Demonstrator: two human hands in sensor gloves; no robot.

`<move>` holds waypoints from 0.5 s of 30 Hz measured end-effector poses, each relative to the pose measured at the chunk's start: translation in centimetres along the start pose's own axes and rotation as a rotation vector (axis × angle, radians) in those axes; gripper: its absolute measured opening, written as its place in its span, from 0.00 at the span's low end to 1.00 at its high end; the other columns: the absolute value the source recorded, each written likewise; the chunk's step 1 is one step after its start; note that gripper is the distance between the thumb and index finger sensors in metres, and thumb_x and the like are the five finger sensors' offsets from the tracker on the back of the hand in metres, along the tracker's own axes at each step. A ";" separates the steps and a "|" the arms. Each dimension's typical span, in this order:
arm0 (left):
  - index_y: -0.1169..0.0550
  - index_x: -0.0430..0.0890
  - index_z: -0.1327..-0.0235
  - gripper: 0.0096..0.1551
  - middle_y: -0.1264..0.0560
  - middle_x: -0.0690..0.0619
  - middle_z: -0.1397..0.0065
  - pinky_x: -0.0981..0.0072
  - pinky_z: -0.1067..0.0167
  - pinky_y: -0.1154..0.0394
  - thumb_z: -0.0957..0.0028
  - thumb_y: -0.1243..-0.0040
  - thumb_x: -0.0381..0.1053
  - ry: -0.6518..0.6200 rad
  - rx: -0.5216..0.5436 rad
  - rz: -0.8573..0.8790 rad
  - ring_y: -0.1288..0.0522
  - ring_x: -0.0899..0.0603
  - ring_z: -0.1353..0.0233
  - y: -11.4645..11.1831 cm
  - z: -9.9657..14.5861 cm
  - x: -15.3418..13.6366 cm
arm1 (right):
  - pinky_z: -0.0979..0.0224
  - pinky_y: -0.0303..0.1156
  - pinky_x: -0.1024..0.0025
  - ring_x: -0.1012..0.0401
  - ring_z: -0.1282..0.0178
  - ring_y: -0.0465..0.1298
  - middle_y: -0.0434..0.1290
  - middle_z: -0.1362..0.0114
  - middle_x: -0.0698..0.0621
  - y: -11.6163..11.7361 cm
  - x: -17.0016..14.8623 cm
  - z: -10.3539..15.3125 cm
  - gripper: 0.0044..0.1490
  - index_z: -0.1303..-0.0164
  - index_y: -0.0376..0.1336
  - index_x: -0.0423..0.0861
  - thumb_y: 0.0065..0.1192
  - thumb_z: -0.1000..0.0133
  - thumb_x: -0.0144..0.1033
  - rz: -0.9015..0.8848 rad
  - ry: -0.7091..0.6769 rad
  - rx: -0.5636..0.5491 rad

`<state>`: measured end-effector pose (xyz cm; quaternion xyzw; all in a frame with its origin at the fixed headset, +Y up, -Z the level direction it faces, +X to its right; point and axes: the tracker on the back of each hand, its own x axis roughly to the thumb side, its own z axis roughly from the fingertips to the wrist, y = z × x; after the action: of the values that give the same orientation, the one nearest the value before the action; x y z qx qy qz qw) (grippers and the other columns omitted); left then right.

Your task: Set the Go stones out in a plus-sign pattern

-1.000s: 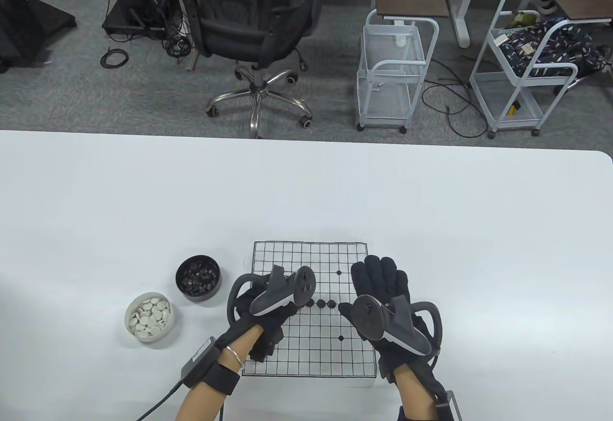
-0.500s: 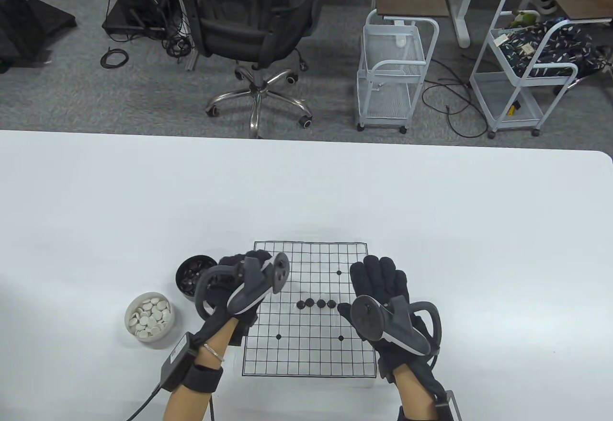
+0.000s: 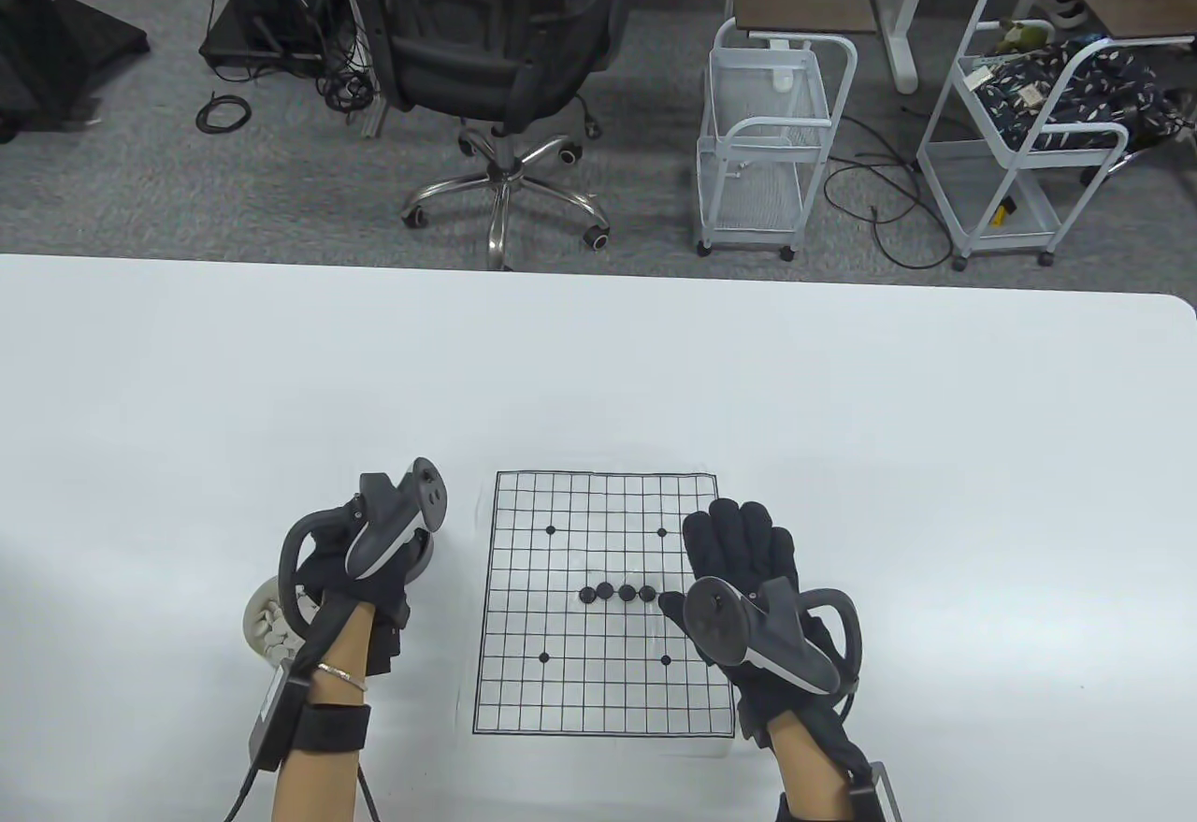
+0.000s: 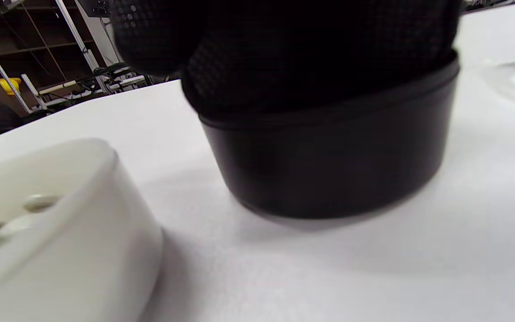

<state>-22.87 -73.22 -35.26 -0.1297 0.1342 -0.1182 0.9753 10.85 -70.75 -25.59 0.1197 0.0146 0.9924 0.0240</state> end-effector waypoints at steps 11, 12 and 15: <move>0.20 0.58 0.44 0.24 0.14 0.59 0.45 0.65 0.44 0.22 0.53 0.37 0.61 0.027 0.048 -0.096 0.18 0.59 0.61 -0.7 0.2 1.3 | 0.17 0.39 0.42 0.35 0.12 0.40 0.39 0.12 0.37 0.1 0.1 0.0 0.52 0.13 0.36 0.42 0.40 0.39 0.60 0.007 -0.002 -0.001; 0.20 0.58 0.45 0.23 0.14 0.59 0.45 0.65 0.44 0.22 0.53 0.37 0.60 0.025 0.051 -0.093 0.18 0.59 0.61 -0.8 0.0 1.4 | 0.17 0.39 0.42 0.35 0.12 0.40 0.39 0.12 0.37 0.1 0.1 0.0 0.52 0.13 0.36 0.42 0.40 0.39 0.60 0.008 -0.002 0.000; 0.20 0.59 0.47 0.20 0.14 0.59 0.45 0.65 0.43 0.22 0.51 0.38 0.59 0.018 0.055 -0.085 0.19 0.58 0.61 -1.0 -0.1 1.5 | 0.17 0.39 0.42 0.35 0.12 0.40 0.39 0.12 0.37 0.1 0.1 0.0 0.52 0.13 0.36 0.42 0.40 0.39 0.60 0.008 -0.002 0.001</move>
<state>-21.74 -74.58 -35.44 -0.1075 0.1342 -0.1645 0.9713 10.76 -70.84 -25.56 0.1207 0.0145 0.9924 0.0201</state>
